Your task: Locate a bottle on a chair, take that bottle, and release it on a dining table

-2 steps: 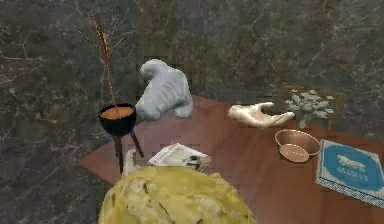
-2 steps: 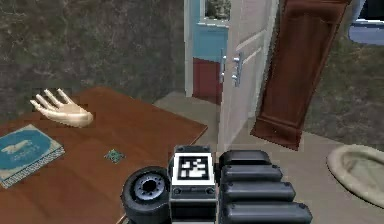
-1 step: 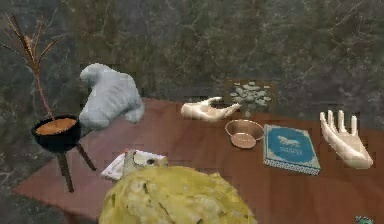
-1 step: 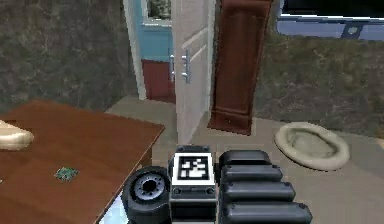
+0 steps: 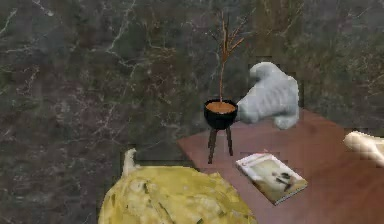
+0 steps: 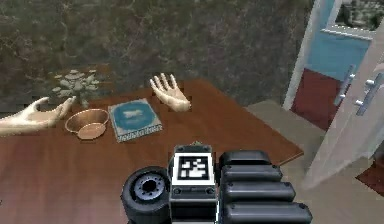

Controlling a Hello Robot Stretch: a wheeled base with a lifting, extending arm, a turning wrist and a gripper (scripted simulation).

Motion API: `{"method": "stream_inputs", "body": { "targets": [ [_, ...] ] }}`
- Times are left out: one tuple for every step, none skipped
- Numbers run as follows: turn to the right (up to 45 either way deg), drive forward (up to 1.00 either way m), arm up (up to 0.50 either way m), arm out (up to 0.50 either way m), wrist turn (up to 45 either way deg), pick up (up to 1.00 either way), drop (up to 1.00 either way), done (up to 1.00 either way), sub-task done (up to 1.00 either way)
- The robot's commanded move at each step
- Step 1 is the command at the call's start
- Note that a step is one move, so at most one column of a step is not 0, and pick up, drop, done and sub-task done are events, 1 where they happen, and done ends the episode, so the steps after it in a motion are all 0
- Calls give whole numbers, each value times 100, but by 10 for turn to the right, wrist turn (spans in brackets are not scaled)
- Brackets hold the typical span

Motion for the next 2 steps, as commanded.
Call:
{"method": "stream_inputs", "body": {
  "targets": [
    [-450,0,0,0,0,0,0,0,0],
    [-450,0,0,0,0,0,0,0,0]
  ]
}}
